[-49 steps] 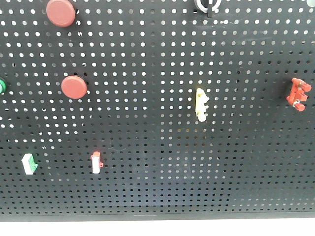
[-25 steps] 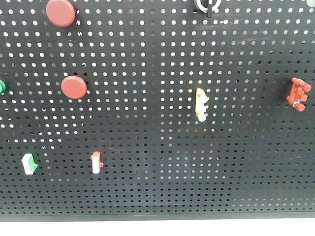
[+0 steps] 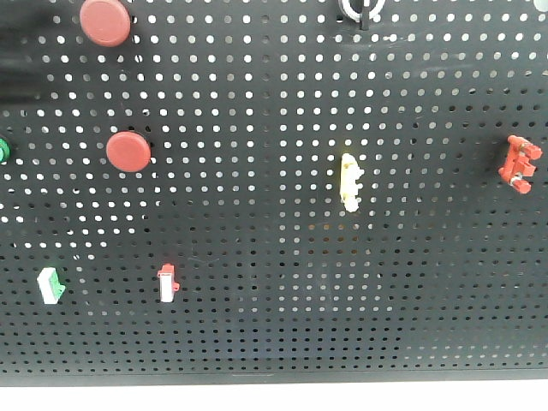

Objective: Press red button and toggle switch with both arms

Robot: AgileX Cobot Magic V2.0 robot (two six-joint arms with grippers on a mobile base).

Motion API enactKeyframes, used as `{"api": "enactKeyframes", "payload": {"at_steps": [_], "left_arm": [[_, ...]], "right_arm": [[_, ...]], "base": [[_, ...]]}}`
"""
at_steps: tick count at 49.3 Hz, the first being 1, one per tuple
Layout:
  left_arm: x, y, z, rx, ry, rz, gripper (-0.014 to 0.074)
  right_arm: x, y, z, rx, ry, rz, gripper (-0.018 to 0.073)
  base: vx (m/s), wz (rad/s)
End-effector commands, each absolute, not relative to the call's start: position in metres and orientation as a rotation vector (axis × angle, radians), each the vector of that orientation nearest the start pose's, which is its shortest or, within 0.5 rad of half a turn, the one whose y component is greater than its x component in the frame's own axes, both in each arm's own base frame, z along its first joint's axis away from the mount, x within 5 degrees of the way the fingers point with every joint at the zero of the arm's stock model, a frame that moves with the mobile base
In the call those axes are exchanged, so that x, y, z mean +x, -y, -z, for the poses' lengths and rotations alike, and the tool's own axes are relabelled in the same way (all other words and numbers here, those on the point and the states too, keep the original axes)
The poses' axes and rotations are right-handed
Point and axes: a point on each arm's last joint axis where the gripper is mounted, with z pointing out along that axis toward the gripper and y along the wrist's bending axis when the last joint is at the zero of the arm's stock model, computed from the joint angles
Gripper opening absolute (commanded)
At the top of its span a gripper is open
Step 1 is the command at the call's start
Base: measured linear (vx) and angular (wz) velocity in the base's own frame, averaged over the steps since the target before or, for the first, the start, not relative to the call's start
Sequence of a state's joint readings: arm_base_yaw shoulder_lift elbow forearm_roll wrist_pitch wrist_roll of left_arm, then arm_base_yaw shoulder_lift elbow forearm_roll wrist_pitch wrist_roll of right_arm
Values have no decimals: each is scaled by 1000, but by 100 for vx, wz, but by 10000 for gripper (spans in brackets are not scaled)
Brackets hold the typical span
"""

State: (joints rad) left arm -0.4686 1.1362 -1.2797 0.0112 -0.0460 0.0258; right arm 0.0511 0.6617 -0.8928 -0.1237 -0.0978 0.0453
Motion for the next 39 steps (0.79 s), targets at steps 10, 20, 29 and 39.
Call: {"api": "enactKeyframes", "payload": {"at_steps": [10, 20, 29, 39], "left_arm": [[244, 126, -521, 289, -1126, 401, 1], [258, 133, -513, 294, -1143, 399, 1], [242, 129, -522, 298, -1125, 414, 1], [208, 115, -534, 354, -1181, 371, 1]], "right_arm": [[112, -7, -477, -91, -1065, 29, -3], [112, -7, -477, -91, -1065, 29, -3], [112, -7, -477, -90, -1065, 28, -3], [113, -7, -474, -93, -1099, 30, -3]], "base": [[0, 0], [0, 0], [0, 0], [0, 0]]}}
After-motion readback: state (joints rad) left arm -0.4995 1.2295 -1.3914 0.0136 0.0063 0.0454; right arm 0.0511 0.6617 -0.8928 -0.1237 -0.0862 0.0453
